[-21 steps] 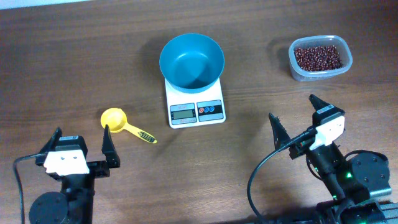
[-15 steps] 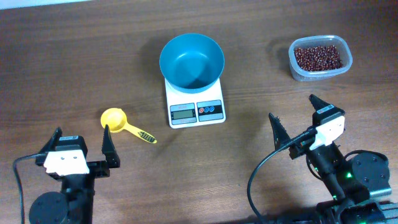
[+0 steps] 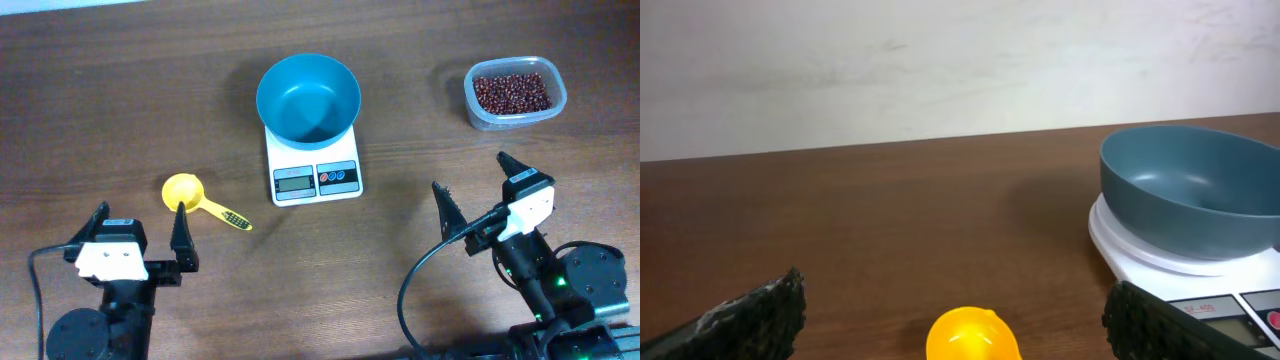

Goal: Scoop item into bowl and weigh 50g on scale

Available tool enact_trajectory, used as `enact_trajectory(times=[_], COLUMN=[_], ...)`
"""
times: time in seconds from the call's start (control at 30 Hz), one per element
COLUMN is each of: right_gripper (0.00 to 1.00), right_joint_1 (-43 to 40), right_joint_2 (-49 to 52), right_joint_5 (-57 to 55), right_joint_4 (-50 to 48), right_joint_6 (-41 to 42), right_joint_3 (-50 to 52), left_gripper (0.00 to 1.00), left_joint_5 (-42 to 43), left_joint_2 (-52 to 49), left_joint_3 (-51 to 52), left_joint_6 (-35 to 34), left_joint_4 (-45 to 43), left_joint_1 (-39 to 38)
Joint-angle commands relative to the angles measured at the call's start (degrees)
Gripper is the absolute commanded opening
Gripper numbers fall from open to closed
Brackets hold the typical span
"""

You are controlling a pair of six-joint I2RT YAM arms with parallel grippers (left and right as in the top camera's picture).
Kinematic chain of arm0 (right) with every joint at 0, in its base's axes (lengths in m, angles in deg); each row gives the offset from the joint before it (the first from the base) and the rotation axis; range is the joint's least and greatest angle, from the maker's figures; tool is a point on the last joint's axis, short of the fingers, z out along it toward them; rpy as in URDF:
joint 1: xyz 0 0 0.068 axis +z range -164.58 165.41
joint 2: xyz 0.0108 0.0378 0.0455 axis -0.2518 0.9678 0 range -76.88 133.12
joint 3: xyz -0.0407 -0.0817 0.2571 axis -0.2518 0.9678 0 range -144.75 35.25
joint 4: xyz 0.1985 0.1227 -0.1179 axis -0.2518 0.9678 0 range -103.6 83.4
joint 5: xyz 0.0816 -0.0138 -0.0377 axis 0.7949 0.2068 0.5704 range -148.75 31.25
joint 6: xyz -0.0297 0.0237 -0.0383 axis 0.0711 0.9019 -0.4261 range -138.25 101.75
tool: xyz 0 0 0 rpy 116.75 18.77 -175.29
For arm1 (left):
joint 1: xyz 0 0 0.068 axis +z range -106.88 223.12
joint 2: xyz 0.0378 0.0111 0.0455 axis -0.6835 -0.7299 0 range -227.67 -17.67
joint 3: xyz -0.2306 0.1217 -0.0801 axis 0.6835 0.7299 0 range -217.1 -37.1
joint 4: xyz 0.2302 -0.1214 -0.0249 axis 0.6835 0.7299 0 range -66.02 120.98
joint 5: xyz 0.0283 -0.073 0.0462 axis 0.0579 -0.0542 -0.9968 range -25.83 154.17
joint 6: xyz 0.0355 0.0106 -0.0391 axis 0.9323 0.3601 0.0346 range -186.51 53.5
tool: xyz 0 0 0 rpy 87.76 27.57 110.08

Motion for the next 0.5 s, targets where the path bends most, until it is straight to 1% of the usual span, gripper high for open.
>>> enact_trajectory(times=[0.0, 0.23, 0.47], right_gripper=[0.99, 0.99, 0.99], right_joint_1=[0.46, 0.46, 0.46], right_joint_2=[-0.52, -0.52, -0.52], right_joint_5=[0.11, 0.11, 0.11], right_joint_4=[0.26, 0.24, 0.24], right_joint_6=[0.09, 0.09, 0.09], right_joint_3=[0.37, 0.37, 0.37], left_gripper=[0.99, 0.99, 0.99], left_joint_5=[1.4, 1.4, 1.4], left_joint_2=[0.13, 0.13, 0.13], left_joint_3=[-1.14, -4.02, -5.46], left_joint_6=[-0.35, -0.33, -0.35], left_joint_4=[0.52, 4.74, 4.87], left_joint_1=[0.35, 0.35, 0.33])
